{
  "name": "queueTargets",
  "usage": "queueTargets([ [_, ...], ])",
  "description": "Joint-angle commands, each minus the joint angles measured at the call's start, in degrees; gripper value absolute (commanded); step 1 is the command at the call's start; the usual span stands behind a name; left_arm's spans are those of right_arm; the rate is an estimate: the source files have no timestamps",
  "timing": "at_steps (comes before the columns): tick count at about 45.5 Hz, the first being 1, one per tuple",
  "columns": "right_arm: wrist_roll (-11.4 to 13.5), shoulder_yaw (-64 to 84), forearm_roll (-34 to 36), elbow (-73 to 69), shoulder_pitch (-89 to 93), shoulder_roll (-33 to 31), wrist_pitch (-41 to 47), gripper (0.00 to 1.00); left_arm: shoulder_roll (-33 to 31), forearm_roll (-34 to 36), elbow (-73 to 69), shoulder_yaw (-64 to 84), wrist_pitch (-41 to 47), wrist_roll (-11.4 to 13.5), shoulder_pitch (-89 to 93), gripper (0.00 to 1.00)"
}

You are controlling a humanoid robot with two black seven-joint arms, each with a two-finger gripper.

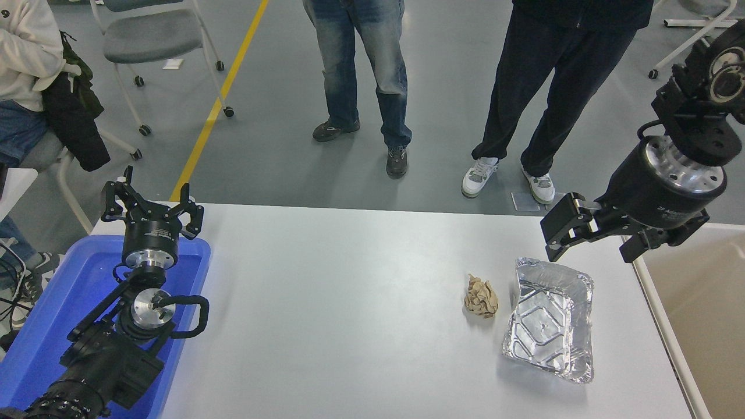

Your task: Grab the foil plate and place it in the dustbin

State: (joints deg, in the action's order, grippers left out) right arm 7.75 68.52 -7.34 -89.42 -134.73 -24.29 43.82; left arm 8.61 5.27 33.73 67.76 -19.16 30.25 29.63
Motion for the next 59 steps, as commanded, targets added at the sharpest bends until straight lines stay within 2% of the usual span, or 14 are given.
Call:
queueTargets([
  [1, 0.0, -1.3, -3.4, 9.1, 8.8, -1.5, -0.7, 1.0, 0.0, 0.0, -0.1, 0.0, 0.0, 0.0, 0.0, 0.99],
  [8, 0.0, -6.9, -10.1, 15.1, 18.5, -4.5, -2.4, 1.0, 0.0, 0.0, 0.1, 0.0, 0.0, 0.0, 0.0, 0.99],
  [14, 0.0, -9.8, -14.2, 19.8, 27.1, -4.7, -4.3, 1.0, 0.0, 0.0, -0.1, 0.0, 0.0, 0.0, 0.0, 0.99],
  [25, 0.0, -12.4, -15.2, 27.2, 41.1, -3.2, -11.9, 1.0, 0.0, 0.0, 0.1, 0.0, 0.0, 0.0, 0.0, 0.99],
  [35, -0.1, -16.0, -17.6, 36.0, 51.0, -1.1, -12.5, 1.0, 0.0, 0.0, -0.1, 0.0, 0.0, 0.0, 0.0, 0.99],
  [59, -0.6, -17.6, -17.7, 48.7, 64.9, 4.5, -15.5, 1.0, 0.0, 0.0, -0.1, 0.0, 0.0, 0.0, 0.0, 0.99],
])
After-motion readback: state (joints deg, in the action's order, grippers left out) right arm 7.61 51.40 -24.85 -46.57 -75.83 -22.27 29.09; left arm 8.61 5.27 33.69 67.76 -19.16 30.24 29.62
